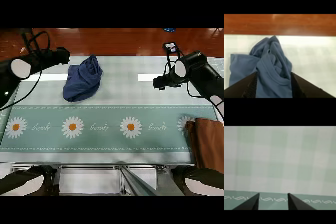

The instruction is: Fold the shirts.

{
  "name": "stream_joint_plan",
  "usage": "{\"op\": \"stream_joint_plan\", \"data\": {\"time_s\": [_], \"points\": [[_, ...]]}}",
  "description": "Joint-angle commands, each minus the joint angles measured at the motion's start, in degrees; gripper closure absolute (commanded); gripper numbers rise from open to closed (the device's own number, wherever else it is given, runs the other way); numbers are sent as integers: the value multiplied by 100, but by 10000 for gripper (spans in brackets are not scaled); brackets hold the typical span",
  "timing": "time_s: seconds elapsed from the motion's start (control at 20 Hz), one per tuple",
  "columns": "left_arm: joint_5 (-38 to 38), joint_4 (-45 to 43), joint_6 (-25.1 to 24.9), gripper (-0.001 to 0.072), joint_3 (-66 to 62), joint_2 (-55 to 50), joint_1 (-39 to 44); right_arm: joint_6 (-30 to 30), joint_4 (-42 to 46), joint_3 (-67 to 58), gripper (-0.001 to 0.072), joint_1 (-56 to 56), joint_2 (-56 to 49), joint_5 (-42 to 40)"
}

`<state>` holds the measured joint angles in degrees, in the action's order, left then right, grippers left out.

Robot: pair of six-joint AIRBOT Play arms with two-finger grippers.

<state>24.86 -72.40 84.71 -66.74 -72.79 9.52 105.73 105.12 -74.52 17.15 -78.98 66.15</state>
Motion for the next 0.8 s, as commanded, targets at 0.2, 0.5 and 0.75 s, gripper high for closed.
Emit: {"op": "stream_joint_plan", "data": {"time_s": [0.2, 0.5, 0.75], "points": [[2267, -184, -660, 203, -1478, -2592, -9, 96, 26, 2, 305, 7, -85, 186], [4286, -337, -358, 211, -2577, -3689, -7, 96, 26, 2, 305, 4, -85, 149], [5274, -389, -345, 677, -3309, -3641, 15, 94, 28, 0, 305, 7, 153, 225]]}}
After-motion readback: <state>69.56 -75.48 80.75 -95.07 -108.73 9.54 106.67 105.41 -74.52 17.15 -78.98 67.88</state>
